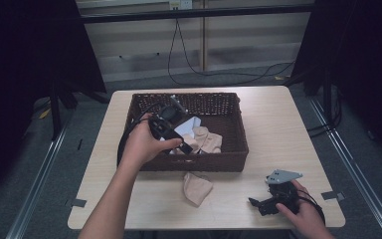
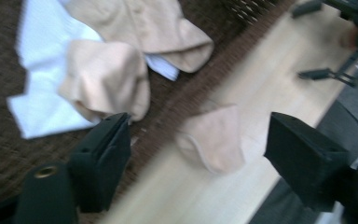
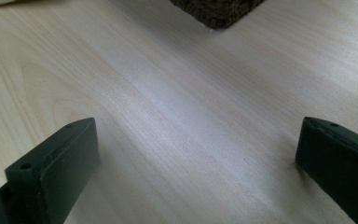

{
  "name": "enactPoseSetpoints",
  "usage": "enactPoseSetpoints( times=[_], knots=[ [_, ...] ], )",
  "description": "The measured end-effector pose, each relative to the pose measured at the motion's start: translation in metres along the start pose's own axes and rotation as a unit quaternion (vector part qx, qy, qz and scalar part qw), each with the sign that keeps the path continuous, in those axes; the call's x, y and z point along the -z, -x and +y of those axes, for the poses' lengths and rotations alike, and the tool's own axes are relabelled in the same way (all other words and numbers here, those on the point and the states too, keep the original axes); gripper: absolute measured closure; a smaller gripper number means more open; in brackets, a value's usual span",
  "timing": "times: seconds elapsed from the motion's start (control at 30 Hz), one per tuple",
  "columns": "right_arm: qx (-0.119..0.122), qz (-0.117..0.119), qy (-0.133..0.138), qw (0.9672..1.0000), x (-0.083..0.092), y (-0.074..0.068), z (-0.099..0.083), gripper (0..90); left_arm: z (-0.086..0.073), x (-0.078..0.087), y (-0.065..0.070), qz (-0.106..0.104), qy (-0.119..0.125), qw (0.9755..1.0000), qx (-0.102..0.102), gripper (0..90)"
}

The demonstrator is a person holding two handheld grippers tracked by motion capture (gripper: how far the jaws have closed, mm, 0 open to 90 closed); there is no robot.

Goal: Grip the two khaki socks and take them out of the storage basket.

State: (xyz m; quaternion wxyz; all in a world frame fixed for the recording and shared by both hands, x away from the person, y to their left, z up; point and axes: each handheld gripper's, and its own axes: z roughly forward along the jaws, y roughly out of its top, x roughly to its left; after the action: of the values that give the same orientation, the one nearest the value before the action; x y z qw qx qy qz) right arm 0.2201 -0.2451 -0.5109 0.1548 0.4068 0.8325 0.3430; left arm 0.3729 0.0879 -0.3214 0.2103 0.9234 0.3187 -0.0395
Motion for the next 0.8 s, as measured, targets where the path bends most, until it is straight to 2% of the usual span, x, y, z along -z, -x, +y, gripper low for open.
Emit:
enactPoseSetpoints(
  times=[0.07,0.27,0.37,0.4,0.53,0.63,0.8],
  knots=[
    [0.000,0.000,0.000,1.0000,0.000,0.000,0.000,0.0,0.002,-0.001,-0.003,0.008,0.006,0.9999,0.006,18.2],
    [0.000,0.000,0.000,1.0000,0.000,0.000,0.000,0.0,0.011,-0.013,-0.022,0.032,-0.004,0.9994,0.013,11.8],
    [0.000,0.000,0.001,1.0000,0.000,0.000,0.000,0.0,0.016,-0.019,-0.029,0.040,0.006,0.9990,0.021,11.1],
    [0.000,0.000,0.000,1.0000,0.000,0.000,0.000,0.0,0.019,-0.024,-0.031,0.046,0.012,0.9988,0.015,9.4],
    [0.000,0.000,0.000,1.0000,0.000,0.000,0.000,0.0,0.022,-0.031,-0.036,0.042,0.004,0.9989,0.021,8.6],
    [-0.002,0.000,0.000,1.0000,0.000,0.000,0.000,0.0,0.025,-0.039,-0.040,0.045,-0.004,0.9988,0.018,8.9],
    [0.000,0.000,0.000,1.0000,0.000,0.000,0.000,0.0,0.029,-0.051,-0.050,0.048,-0.009,0.9981,0.036,8.9]
  ],
)
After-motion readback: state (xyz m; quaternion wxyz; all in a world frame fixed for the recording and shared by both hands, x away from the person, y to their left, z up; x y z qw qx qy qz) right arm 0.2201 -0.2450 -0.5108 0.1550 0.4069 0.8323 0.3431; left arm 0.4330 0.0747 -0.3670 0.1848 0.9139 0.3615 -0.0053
